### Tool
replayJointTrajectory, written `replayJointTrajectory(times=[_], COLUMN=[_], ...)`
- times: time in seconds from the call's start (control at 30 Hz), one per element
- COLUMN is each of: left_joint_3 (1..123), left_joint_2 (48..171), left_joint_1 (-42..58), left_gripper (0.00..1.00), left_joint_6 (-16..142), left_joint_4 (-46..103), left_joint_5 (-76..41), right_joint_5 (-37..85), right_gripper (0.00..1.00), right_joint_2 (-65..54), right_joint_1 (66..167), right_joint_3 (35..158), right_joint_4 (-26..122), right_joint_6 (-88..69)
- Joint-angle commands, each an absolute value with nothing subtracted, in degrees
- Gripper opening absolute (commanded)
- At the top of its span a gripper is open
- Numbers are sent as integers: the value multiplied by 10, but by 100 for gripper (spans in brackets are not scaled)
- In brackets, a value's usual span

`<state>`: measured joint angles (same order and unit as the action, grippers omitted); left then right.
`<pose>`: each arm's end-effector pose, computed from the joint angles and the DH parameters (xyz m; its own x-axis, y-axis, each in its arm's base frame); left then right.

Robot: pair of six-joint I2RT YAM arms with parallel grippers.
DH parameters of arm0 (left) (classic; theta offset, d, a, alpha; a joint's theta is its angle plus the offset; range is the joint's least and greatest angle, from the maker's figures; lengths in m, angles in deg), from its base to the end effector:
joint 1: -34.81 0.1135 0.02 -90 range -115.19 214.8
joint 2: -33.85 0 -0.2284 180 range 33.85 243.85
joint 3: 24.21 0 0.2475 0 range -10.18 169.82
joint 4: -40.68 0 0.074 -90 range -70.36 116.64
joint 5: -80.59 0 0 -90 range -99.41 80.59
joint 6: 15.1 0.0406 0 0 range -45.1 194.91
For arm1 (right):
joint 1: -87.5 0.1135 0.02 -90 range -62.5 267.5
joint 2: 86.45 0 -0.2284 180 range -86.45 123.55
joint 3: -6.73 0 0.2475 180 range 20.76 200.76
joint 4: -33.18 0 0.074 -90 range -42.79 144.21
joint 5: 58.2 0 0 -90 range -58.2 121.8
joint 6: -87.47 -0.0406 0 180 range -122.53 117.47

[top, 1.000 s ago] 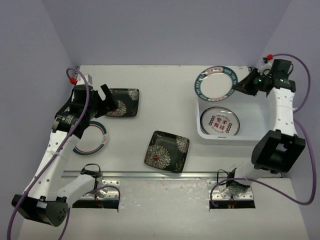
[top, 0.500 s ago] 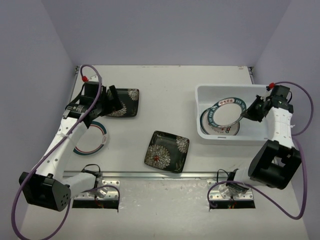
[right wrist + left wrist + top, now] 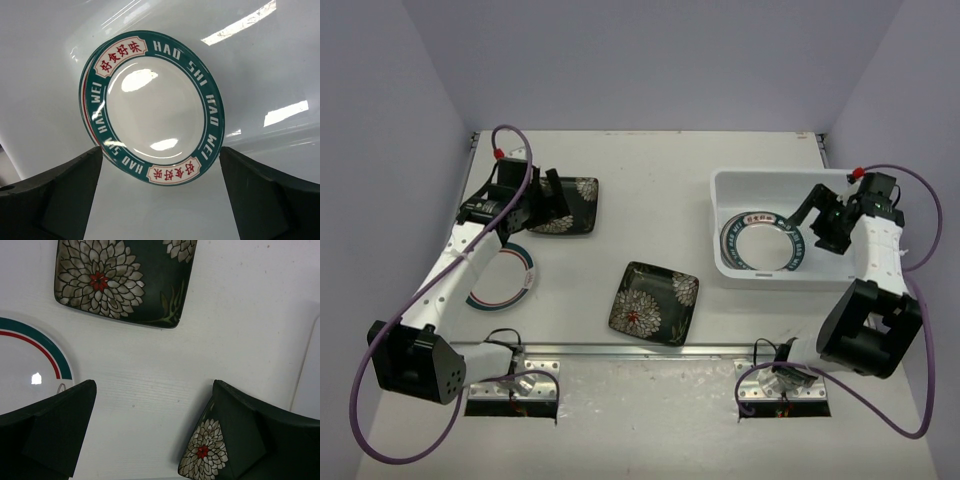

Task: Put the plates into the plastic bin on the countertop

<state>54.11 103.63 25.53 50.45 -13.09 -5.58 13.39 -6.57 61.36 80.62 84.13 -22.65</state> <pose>0.2634 -0.0403 0.2833 -0.6852 -0.3065 -0.6607 -0.1858 0.9507 -0.2483 0.2637 -0.1151 0.2182 -0.6159 0.6658 -0.4212 0.5061 0.7441 0.4362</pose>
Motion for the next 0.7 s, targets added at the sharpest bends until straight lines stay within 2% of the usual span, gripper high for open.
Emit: replayJointTrajectory(times=[0.0,0.13,0.23,0.3,0.43,0.57,0.67], left_joint_3=[552,549,547,546,555,551,515], left_joint_2=[1038,1038,1039,1041,1036,1006,970], left_joint_1=[262,262,267,280,298,304,321], left_gripper=[100,100,100,100,100,100,100], left_joint_6=[494,470,417,386,331,270,247], left_joint_4=[-107,-118,-138,-164,-215,-273,-292], left_joint_5=[-32,7,60,88,130,194,199], right_joint_5=[187,197,153,123,135,132,131], right_gripper=[99,99,99,99,99,99,99], right_joint_2=[-74,-65,-61,-49,-30,1,42], right_joint_1=[627,654,726,804,982,1127,1226], right_joint_3=[878,919,944,993,1069,1099,1116], right_joint_4=[874,905,900,908,882,823,779], right_joint_6=[-220,-214,-223,-221,-237,-273,-285])
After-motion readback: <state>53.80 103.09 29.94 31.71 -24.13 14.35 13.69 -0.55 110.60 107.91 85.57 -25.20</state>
